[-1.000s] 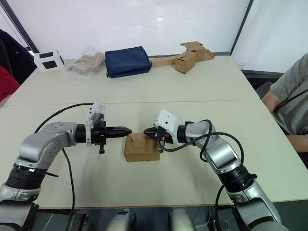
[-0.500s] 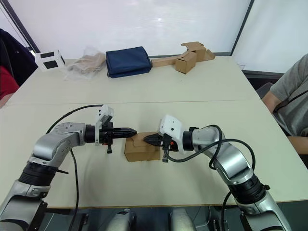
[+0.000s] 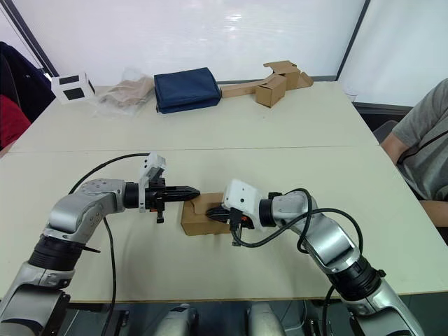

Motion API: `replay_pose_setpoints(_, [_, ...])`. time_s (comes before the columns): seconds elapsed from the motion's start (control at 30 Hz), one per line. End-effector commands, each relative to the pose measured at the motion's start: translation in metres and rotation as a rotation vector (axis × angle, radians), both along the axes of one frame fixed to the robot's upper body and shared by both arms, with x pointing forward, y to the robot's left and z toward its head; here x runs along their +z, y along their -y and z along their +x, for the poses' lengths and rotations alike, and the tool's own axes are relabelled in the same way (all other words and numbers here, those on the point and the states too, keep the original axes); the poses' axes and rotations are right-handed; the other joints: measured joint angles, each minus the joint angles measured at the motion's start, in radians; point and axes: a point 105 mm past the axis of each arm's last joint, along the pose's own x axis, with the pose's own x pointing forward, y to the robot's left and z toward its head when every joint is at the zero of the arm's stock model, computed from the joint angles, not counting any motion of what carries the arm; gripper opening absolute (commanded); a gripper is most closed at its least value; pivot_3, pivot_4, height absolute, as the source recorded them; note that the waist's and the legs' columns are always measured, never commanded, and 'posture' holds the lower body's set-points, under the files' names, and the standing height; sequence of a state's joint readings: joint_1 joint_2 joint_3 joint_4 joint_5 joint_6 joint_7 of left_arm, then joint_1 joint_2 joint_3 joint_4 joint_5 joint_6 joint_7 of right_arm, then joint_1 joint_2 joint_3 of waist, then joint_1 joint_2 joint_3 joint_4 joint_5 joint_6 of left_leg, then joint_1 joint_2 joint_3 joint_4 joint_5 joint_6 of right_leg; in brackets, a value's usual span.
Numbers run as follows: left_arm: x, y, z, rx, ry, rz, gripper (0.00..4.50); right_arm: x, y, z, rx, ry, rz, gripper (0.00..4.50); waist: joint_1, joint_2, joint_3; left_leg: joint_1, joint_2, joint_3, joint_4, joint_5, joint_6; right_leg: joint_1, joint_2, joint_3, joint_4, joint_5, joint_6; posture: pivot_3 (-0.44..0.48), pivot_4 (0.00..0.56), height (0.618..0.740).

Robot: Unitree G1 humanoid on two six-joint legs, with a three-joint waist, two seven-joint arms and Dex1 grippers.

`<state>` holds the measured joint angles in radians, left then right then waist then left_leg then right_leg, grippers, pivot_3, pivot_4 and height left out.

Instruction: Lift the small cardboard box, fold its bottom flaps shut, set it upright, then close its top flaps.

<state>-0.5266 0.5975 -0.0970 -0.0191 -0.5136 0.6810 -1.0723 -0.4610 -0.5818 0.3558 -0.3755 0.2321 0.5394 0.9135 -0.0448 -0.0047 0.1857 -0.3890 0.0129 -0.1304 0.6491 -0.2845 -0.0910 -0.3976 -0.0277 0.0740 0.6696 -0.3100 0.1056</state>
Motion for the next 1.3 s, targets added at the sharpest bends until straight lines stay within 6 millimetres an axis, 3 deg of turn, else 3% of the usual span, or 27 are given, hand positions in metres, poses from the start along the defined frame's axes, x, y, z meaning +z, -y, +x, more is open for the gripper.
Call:
replay_pose_setpoints(0.03, [0.01, 0.0, 0.0, -0.003, 0.029, -0.018, 0.02, -0.001, 0.002, 0.005, -0.006, 0.042, -0.034, 0.0, 0.0, 0.0, 0.0, 0.0, 0.0, 0.0, 0.0, 0.0, 0.0, 0.0, 0.0, 0.0, 0.0, 0.0, 0.0, 0.0, 0.15, 0.74])
replay_pose_setpoints(0.63, [0.009, 0.007, -0.008, -0.05, 0.058, 0.022, 0.02, -0.005, 0.004, 0.01, -0.02, 0.068, -0.059, 0.0, 0.001, 0.0, 0.0, 0.0, 0.0, 0.0, 0.0, 0.0, 0.0, 0.0, 0.0, 0.0, 0.0, 0.0, 0.0, 0.0, 0.15, 0.74])
replay_pose_setpoints(1.0, [-0.007, 0.003, -0.009, -0.075, 0.114, 0.149, 0.02, 0.026, 0.011, 0.003, -0.028, -0.043, 0.106, 0.0, 0.001, 0.0, 0.0, 0.0, 0.0, 0.0, 0.0, 0.0, 0.0, 0.0, 0.0, 0.0, 0.0, 0.0, 0.0, 0.0, 0.15, 0.74])
replay_pose_setpoints(1.3, [0.026, 0.005, -0.012, -0.043, 0.155, 0.044, 0.02, 0.034, 0.018, 0.019, -0.122, -0.011, 0.147, 0.0, 0.0, 0.0, 0.0, 0.0, 0.0, 0.0, 0.0, 0.0, 0.0, 0.0, 0.0, 0.0, 0.0, 0.0, 0.0, 0.0, 0.15, 0.74])
